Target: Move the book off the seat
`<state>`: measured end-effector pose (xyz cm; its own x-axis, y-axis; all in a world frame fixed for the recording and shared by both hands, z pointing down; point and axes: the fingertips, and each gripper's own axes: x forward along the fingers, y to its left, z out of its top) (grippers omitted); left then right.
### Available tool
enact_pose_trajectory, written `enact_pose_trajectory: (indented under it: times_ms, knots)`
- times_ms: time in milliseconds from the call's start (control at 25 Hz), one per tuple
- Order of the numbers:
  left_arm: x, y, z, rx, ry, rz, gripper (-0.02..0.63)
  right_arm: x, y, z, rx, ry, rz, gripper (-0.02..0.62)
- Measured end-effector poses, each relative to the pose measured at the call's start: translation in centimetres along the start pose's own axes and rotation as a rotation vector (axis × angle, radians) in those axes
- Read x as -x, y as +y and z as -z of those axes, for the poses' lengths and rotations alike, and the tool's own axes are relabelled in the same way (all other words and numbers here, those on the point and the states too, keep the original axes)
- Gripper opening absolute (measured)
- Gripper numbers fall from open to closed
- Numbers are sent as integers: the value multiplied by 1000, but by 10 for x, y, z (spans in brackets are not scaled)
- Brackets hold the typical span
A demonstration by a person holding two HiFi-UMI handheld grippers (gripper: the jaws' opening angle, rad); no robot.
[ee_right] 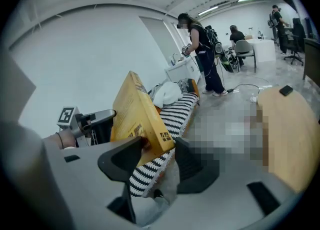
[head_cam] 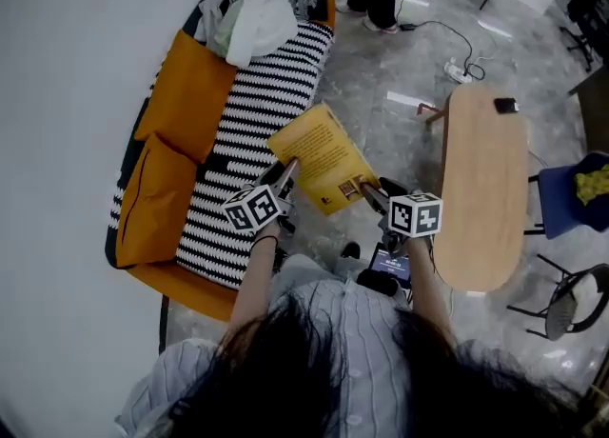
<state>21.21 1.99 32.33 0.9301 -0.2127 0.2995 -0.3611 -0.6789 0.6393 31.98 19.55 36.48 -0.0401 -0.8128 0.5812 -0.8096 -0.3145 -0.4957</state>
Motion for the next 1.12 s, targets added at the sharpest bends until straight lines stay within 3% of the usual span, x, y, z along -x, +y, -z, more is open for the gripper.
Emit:
enact_pose_trajectory:
  times_ms: [400,600,1120]
  knots:
    - [-40,-56,35,-45,83,81,161,54,-48,17,-86,-63,77,221]
    - [-55,-105,55,-86,119,128,161,95,-74,28,-134,-99,97,221]
    - [-78,-136,83,-134,247,253,161,126,-91,57,-243,-173,186,221]
